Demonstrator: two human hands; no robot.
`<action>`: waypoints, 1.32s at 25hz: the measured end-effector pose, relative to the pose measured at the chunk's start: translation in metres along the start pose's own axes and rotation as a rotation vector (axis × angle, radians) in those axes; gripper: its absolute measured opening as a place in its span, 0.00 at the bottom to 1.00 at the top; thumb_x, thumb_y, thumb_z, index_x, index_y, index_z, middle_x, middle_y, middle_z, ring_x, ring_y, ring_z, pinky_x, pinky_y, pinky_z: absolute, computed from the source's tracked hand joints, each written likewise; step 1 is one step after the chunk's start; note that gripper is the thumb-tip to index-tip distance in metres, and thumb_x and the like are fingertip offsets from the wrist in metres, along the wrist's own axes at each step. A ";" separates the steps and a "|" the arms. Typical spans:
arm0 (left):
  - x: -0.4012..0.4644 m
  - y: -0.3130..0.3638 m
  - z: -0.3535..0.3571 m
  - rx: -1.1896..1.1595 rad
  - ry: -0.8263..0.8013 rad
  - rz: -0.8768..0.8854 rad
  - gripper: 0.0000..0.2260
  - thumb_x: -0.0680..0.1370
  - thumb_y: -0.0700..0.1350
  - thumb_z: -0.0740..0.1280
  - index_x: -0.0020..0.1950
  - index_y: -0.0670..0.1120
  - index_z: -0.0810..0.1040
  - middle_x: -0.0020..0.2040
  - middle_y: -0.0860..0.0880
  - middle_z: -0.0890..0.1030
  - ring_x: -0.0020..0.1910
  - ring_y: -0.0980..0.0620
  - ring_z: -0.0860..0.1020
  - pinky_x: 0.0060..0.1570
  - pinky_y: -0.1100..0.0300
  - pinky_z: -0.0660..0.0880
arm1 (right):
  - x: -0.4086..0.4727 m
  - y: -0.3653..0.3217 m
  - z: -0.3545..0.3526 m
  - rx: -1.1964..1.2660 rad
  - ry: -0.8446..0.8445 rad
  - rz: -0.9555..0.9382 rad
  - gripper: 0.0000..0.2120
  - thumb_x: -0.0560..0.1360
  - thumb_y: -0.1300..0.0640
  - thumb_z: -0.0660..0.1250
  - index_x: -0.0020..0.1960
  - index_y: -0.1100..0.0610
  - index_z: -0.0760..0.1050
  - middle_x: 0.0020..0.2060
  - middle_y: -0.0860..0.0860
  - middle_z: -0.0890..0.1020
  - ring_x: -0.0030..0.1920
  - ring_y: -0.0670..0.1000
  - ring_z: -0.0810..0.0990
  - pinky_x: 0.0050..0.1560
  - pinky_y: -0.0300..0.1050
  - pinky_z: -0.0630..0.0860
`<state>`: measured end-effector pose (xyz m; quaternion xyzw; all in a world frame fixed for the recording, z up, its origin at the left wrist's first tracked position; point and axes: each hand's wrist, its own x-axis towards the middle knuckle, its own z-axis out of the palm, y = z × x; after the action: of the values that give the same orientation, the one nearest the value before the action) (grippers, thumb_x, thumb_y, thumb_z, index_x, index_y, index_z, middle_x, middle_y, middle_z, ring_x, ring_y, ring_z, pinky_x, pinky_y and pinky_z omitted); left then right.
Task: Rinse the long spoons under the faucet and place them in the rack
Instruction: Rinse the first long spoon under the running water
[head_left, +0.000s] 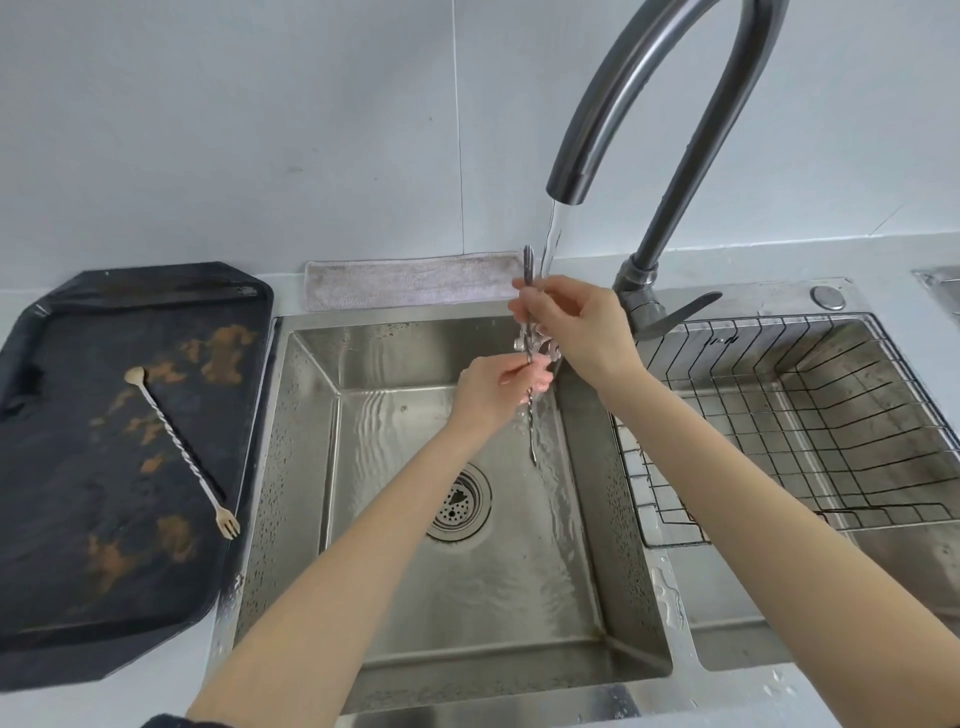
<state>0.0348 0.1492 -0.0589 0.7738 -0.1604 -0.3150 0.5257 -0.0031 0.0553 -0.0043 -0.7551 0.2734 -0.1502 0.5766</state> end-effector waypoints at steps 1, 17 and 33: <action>0.003 0.000 0.000 0.009 0.004 0.012 0.15 0.67 0.60 0.62 0.40 0.52 0.82 0.32 0.49 0.84 0.44 0.44 0.82 0.58 0.46 0.77 | -0.002 0.003 -0.001 -0.047 0.009 -0.007 0.10 0.75 0.57 0.64 0.53 0.58 0.80 0.43 0.51 0.84 0.40 0.40 0.79 0.46 0.30 0.75; 0.005 -0.042 -0.020 -0.274 0.112 -0.188 0.05 0.78 0.39 0.63 0.49 0.41 0.78 0.37 0.49 0.79 0.36 0.57 0.79 0.34 0.71 0.78 | -0.047 0.098 0.030 -0.303 -0.258 0.268 0.10 0.75 0.54 0.65 0.53 0.57 0.80 0.39 0.48 0.80 0.40 0.46 0.75 0.34 0.20 0.67; 0.015 -0.150 -0.002 -0.218 -0.048 -0.654 0.15 0.79 0.36 0.57 0.64 0.40 0.72 0.49 0.45 0.77 0.49 0.48 0.75 0.42 0.64 0.73 | -0.053 0.183 0.079 -0.462 -0.405 0.543 0.10 0.73 0.59 0.63 0.52 0.57 0.78 0.48 0.59 0.83 0.51 0.59 0.80 0.52 0.46 0.75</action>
<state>0.0344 0.2013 -0.2004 0.7159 0.1185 -0.5002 0.4725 -0.0462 0.1149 -0.1966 -0.7794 0.3704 0.2245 0.4528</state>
